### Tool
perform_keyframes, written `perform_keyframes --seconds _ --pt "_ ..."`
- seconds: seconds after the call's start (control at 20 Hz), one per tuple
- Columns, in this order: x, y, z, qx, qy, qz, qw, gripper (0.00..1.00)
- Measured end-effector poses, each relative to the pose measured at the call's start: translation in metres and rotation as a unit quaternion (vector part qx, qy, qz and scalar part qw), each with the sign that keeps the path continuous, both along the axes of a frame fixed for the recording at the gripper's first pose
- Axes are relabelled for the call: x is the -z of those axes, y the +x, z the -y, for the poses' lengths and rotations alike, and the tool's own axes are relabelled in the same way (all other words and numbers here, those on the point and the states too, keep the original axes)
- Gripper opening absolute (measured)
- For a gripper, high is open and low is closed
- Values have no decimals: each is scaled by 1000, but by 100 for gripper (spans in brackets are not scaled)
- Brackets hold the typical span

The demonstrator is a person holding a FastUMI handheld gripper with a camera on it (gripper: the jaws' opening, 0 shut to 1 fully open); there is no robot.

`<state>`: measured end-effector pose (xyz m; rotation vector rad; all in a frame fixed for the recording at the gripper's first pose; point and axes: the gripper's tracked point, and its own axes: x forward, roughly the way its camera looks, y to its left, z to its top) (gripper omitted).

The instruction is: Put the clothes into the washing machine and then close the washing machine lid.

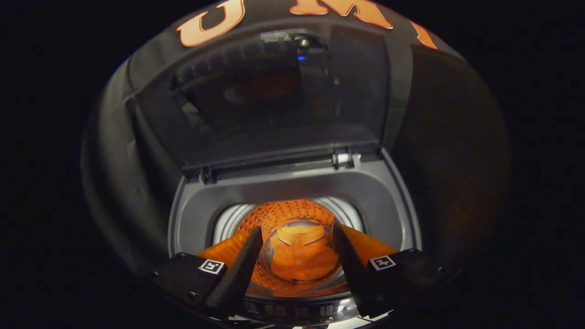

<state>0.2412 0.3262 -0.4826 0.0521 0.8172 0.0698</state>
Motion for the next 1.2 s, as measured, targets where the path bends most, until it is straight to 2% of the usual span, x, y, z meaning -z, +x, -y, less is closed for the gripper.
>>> perform_keyframes --seconds 0.25,0.45,0.65,0.8,0.95,1.15,1.2 --pt "-107 24 -8 -8 5 80 997 99" --pt "-185 68 -37 -37 3 153 988 99" --pt "-229 123 -50 -43 -12 184 982 99" --pt "-234 161 -58 -35 -12 180 983 99" --pt "-208 179 -53 -27 -14 159 987 99" --pt "-187 187 -55 -19 -11 138 990 99" --pt "-187 188 -55 -20 -16 150 988 99"
